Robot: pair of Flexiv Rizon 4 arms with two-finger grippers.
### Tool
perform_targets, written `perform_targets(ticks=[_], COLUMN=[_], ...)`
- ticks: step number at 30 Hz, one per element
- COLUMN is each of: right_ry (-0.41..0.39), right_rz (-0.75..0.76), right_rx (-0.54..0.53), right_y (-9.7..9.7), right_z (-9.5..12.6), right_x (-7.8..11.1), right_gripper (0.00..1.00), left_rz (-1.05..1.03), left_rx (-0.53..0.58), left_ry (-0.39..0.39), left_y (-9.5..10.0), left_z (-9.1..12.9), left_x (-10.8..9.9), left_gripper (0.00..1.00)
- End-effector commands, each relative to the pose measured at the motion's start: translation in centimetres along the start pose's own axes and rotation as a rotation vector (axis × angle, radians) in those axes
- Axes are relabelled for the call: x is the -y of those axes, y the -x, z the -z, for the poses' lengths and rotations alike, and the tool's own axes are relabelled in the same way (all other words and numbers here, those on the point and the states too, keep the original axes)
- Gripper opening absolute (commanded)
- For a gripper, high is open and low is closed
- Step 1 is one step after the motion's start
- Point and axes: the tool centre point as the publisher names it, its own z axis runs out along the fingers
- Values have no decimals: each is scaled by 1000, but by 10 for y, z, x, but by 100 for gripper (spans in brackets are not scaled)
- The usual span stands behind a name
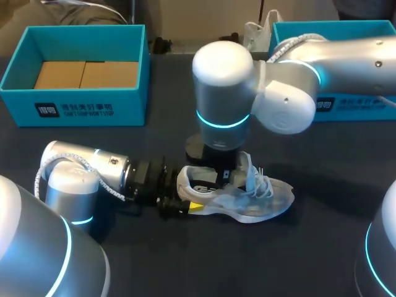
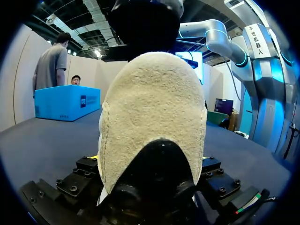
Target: Take the shoe out of the shoebox, open the shoe tongue, remove and reinsert the insole, then place the shoe into the shoebox
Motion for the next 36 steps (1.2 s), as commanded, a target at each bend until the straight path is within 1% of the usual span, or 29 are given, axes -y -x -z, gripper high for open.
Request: perform_targets(ticks=[1, 3, 4, 6, 8, 11, 14, 19, 23, 25, 28, 31, 33, 36], right_ry=[26, 23, 23, 25, 25, 23, 20, 23, 29, 30, 35, 31, 30, 30], right_rz=[-3, -3, -3, -3, -3, -4, -5, -1, 5, 7, 13, 17, 23, 30], right_rx=[-16, -18, -19, -22, -22, -30, -42, -61, -70, -71, -67, -78, -93, -124], right_y=[3, 4, 4, 4, 4, 4, 3, 2, 0, 0, 1, 0, 0, -5], right_z=[-4, -5, -6, -7, -8, -12, -16, -25, -29, -29, -28, -27, -31, -39], right_x=[13, 14, 14, 15, 15, 16, 15, 13, 9, 8, 6, 5, 4, 1], right_gripper=[0, 0, 2, 13, 20, 22, 27, 28, 33, 34, 42, 41, 40, 43], left_rz=[1, 1, 1, 1, 1, 1, 1, 1, 1, 1, 1, 1, 1, 1], left_rx=[0, 0, 0, 0, 0, 0, 0, 0, 0, 0, 0, 0, 0, 0], left_ry=[2, 2, 2, 2, 2, 2, 2, 2, 2, 2, 2, 2, 2, 2], left_y=[0, 0, 0, 0, 0, 0, 0, 0, 0, 0, 0, 0, 0, 0], left_z=[0, 0, 0, 0, 0, 0, 0, 0, 0, 0, 0, 0, 0, 0], left_x=[1, 1, 1, 1, 1, 1, 1, 1, 1, 1, 1, 1, 1, 1], left_gripper=[0, 0, 0, 0, 0, 0, 0, 0, 0, 0, 0, 0, 0, 0])
